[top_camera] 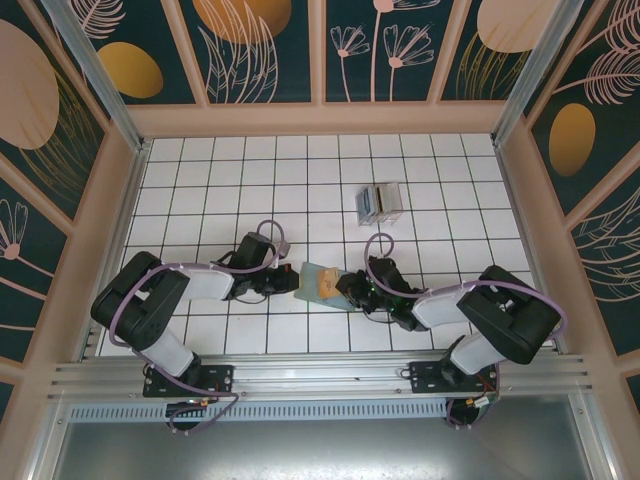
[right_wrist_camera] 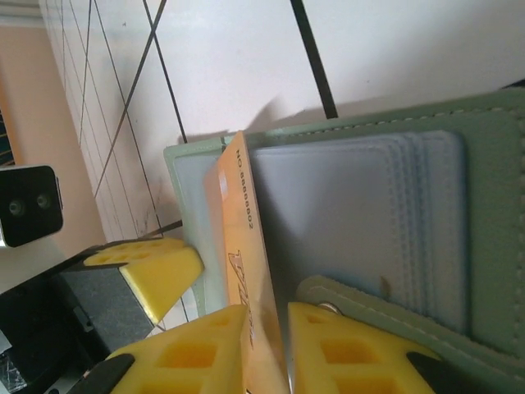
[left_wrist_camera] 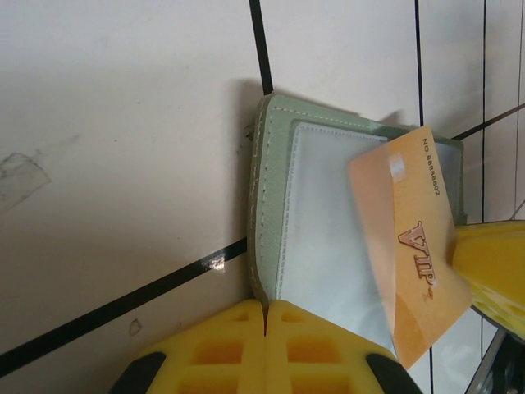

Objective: Put the credit cards into the card holder
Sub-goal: Insert the credit card into the card slot.

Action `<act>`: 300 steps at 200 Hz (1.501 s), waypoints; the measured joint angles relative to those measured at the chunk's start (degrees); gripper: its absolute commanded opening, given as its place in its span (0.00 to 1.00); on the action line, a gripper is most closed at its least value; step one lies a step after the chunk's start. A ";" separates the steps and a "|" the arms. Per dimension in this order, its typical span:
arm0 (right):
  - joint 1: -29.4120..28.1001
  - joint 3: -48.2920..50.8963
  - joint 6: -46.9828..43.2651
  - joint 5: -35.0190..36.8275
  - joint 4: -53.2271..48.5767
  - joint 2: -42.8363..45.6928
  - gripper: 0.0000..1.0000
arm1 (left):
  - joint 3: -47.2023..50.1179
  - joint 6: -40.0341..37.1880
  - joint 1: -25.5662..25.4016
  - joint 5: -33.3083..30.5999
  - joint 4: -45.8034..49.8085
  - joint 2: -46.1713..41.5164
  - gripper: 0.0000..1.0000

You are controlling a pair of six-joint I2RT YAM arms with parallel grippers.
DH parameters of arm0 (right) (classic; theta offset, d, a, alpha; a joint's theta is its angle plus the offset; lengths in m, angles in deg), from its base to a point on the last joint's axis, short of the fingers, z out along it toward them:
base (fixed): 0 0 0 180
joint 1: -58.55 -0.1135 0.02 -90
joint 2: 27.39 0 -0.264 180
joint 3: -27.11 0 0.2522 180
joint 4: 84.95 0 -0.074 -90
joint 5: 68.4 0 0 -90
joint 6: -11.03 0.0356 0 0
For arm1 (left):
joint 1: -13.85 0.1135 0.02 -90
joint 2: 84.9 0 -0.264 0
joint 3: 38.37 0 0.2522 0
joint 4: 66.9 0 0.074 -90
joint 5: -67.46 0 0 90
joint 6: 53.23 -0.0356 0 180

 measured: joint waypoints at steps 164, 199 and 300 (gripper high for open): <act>-11.08 -4.37 8.52 20.52 -10.73 0.79 0.00 | 2.84 3.50 0.00 0.11 -5.86 -0.17 0.00; -11.32 -4.50 7.48 21.55 -11.61 0.92 0.00 | 2.84 3.48 0.00 0.39 -5.84 -0.11 0.00; -12.31 -4.52 5.46 23.89 -10.73 -0.04 0.00 | 3.78 3.45 0.00 0.57 -6.99 -0.46 0.00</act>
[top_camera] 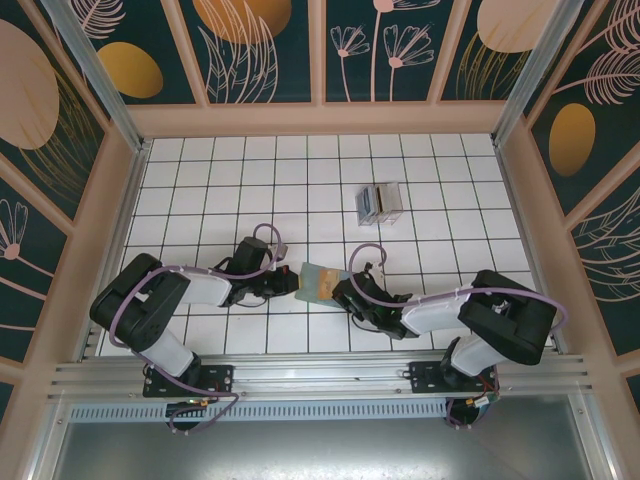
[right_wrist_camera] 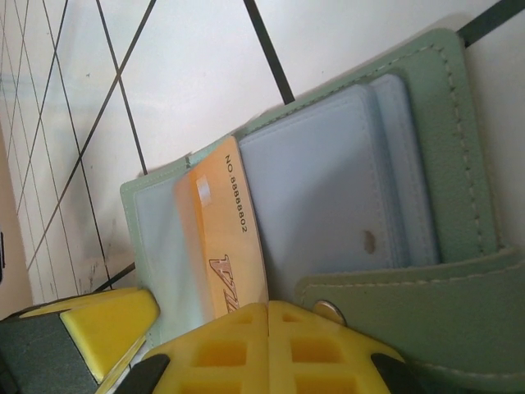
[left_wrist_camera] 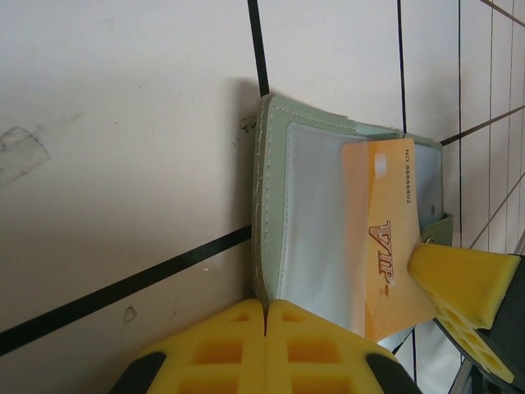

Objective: Put the credit cards into the card holder
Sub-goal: Insert the credit card into the card slot.

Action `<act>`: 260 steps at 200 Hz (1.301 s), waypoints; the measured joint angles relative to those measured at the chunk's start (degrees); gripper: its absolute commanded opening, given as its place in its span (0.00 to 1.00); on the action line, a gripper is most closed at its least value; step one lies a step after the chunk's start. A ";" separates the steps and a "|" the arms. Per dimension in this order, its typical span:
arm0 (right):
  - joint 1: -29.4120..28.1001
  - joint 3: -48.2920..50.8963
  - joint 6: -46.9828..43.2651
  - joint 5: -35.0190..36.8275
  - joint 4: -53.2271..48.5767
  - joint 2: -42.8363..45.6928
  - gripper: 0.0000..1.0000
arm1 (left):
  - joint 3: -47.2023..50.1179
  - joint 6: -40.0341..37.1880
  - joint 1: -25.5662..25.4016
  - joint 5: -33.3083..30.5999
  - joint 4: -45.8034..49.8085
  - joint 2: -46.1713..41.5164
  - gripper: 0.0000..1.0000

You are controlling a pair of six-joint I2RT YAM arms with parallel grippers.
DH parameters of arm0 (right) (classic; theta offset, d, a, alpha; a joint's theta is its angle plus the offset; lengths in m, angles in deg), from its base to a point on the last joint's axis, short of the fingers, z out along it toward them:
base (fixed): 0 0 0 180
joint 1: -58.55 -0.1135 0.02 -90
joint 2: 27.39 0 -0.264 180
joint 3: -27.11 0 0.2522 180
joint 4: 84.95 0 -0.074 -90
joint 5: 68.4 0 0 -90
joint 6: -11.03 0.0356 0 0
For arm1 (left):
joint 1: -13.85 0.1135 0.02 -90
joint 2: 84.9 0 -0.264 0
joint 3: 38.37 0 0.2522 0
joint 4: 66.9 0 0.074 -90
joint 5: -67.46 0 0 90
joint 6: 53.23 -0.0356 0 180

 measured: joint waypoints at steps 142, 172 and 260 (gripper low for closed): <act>-1.18 -1.73 3.26 -0.50 -0.55 -0.35 0.26 | 0.76 0.52 -0.02 1.05 -2.19 -0.37 0.27; -1.22 -1.77 2.71 -0.68 -6.19 2.78 0.29 | 0.72 0.57 -0.22 1.64 -2.29 -0.61 0.24; -1.14 -7.13 -4.83 -2.84 -13.05 -0.31 0.17 | 0.79 0.61 0.44 2.75 -3.91 1.53 0.05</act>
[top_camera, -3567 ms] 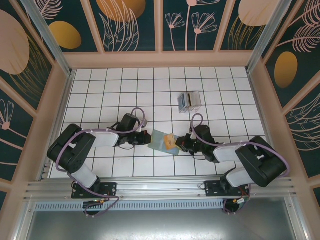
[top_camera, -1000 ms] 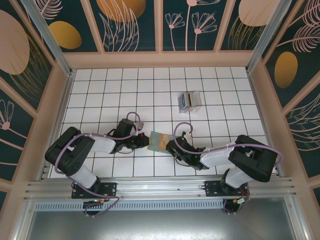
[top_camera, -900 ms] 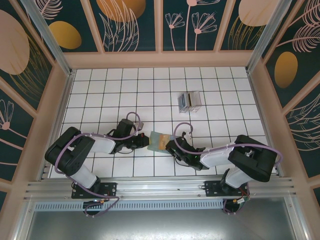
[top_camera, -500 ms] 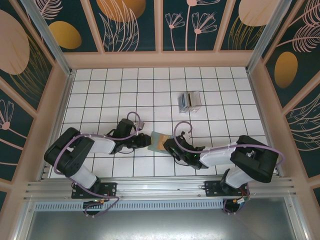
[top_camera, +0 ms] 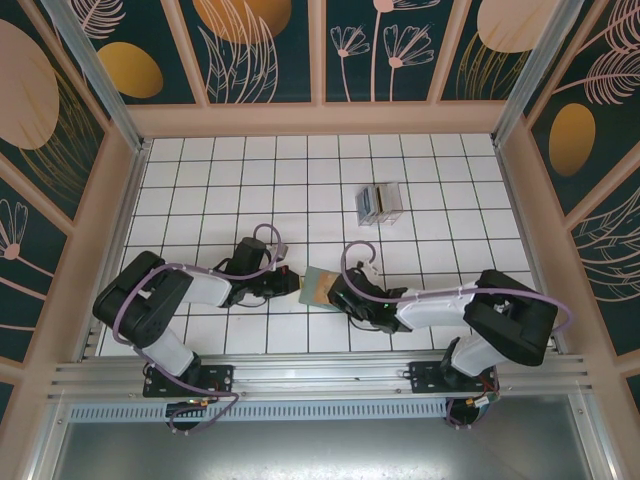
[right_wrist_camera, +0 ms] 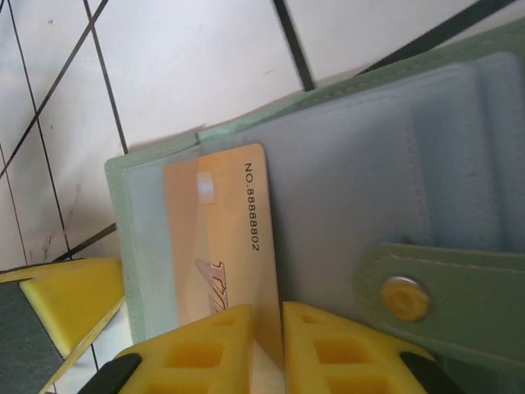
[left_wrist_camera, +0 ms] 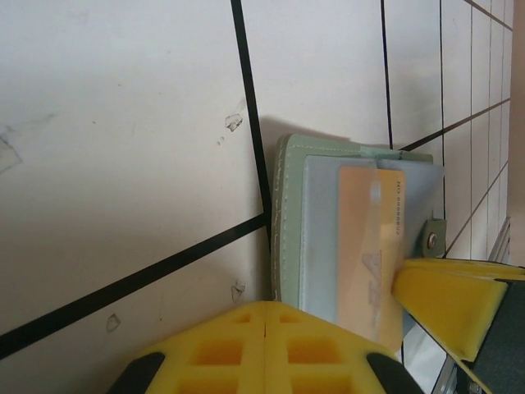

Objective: Put the credit cards into the card holder
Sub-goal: Insert the credit card into the card slot.

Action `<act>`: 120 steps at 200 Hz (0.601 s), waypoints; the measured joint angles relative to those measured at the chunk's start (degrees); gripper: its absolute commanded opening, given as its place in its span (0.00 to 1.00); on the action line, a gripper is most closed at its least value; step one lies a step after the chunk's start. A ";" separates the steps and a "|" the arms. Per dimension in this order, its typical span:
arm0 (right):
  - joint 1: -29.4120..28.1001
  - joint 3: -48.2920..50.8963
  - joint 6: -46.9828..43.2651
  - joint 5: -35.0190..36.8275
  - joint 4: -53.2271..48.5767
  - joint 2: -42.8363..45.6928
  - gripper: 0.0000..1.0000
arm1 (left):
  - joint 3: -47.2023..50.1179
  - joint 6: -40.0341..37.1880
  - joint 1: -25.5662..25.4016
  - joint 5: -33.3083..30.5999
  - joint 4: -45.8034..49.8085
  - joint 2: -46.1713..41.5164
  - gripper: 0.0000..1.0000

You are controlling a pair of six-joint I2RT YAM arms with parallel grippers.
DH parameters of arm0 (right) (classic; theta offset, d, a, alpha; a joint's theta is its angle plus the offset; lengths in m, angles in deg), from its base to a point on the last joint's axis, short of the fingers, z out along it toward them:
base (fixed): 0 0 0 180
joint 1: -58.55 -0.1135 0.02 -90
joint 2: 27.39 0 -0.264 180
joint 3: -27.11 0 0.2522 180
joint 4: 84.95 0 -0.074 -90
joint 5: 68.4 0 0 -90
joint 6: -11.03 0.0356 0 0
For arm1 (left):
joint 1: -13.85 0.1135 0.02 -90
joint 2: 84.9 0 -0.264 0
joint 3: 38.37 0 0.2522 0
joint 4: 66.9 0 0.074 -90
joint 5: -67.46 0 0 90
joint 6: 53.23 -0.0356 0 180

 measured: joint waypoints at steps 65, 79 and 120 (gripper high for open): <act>0.37 -5.86 -3.96 -2.38 -1.33 -5.92 0.20 | 0.04 0.04 0.11 0.39 -0.70 0.55 0.03; 0.37 -5.86 -4.17 -2.49 -1.38 -5.88 0.22 | 0.04 0.04 0.24 0.72 -0.87 0.70 0.04; 0.42 -5.95 -4.55 -1.75 -5.03 -3.61 0.27 | -0.15 -0.24 0.31 1.64 -1.22 0.72 0.17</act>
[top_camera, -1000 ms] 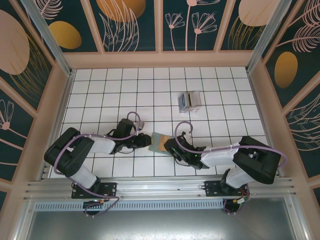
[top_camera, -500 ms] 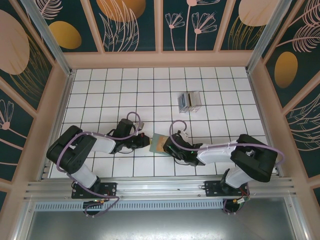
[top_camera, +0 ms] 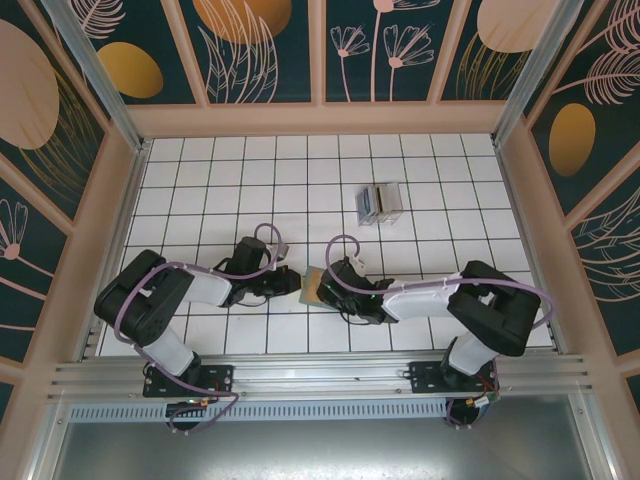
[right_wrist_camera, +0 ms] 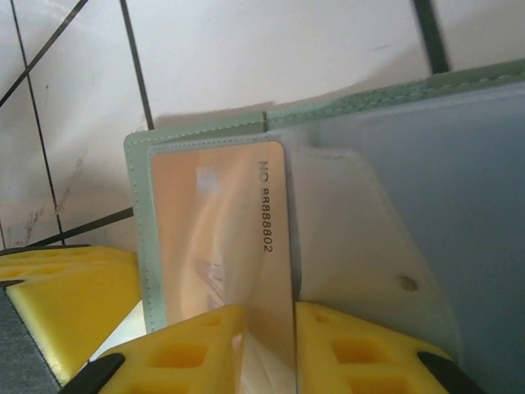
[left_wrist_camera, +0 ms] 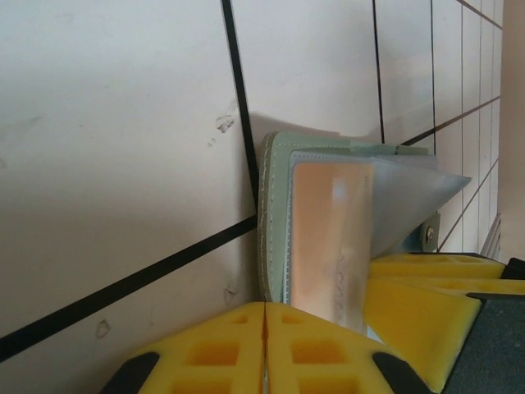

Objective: Put the credit cards into the card holder
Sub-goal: Insert the credit card into the card slot.

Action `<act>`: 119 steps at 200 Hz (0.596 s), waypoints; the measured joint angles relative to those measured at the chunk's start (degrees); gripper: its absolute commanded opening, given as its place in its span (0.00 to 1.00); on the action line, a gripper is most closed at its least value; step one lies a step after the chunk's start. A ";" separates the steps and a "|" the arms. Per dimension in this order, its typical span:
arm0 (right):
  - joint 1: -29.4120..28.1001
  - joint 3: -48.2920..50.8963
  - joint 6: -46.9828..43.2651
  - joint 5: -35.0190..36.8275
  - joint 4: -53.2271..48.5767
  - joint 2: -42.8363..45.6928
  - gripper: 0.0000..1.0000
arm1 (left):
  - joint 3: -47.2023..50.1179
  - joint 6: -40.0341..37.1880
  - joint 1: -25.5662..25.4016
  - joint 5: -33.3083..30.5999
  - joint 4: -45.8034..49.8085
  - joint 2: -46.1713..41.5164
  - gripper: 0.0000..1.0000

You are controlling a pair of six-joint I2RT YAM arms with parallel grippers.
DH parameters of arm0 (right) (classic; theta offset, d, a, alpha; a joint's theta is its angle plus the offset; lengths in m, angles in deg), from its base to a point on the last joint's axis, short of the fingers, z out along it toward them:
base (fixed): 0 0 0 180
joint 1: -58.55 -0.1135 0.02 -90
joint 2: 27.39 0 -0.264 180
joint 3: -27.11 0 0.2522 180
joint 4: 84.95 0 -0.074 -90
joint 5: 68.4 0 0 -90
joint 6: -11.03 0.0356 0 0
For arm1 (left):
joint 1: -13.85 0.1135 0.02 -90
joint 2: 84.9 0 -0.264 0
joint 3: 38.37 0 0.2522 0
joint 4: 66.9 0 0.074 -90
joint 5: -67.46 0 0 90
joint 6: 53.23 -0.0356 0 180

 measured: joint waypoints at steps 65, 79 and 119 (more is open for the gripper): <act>2.29 3.41 -0.92 5.46 -8.79 11.02 0.41 | -0.66 -0.42 -1.03 -2.03 2.01 -1.31 0.26; 2.43 5.01 -0.85 5.46 -9.18 13.68 0.41 | -0.68 -0.70 -1.40 -2.47 2.25 -1.99 0.31; 2.82 8.46 -0.90 4.04 -10.40 16.26 0.41 | -0.68 -1.38 -2.01 -3.45 2.78 -2.80 0.35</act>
